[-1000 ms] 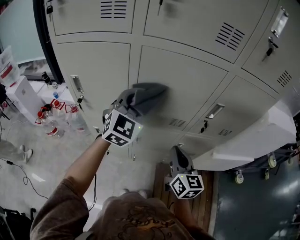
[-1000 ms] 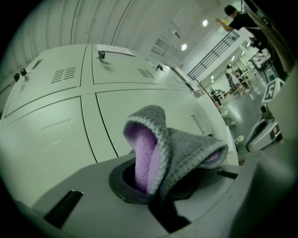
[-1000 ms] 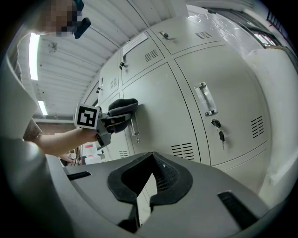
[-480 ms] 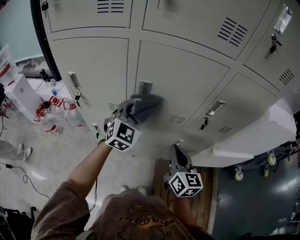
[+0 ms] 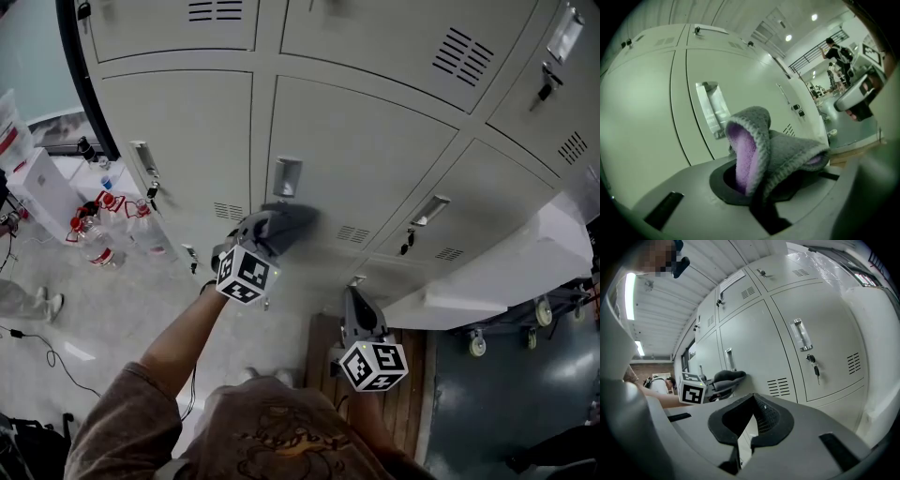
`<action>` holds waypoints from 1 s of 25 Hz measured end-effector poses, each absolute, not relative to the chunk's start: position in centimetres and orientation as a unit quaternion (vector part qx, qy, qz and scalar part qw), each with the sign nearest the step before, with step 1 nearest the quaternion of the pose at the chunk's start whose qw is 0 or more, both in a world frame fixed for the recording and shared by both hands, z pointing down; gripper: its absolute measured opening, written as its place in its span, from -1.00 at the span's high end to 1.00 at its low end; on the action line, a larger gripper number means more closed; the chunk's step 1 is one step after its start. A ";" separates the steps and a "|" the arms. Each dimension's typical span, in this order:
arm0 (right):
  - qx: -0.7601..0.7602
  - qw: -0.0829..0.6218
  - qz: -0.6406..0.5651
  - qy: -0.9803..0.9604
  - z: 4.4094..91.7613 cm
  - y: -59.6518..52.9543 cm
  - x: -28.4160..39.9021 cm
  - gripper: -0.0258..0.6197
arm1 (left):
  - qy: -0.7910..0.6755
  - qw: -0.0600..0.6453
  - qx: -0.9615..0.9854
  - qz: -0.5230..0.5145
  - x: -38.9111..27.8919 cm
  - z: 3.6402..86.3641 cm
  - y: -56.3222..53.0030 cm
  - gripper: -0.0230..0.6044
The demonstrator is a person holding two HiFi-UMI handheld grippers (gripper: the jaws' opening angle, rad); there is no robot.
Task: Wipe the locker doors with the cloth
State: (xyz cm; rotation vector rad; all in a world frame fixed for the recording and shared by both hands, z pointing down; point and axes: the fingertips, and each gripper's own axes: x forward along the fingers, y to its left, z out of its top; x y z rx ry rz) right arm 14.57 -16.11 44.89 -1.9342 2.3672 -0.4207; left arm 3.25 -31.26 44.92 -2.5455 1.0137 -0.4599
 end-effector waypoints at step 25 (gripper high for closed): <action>-0.634 0.014 -0.146 0.759 45.8 -14.7 15.6 0.92 | 0.302 0.077 -0.912 -0.268 3.2 55.7 -30.3 0.81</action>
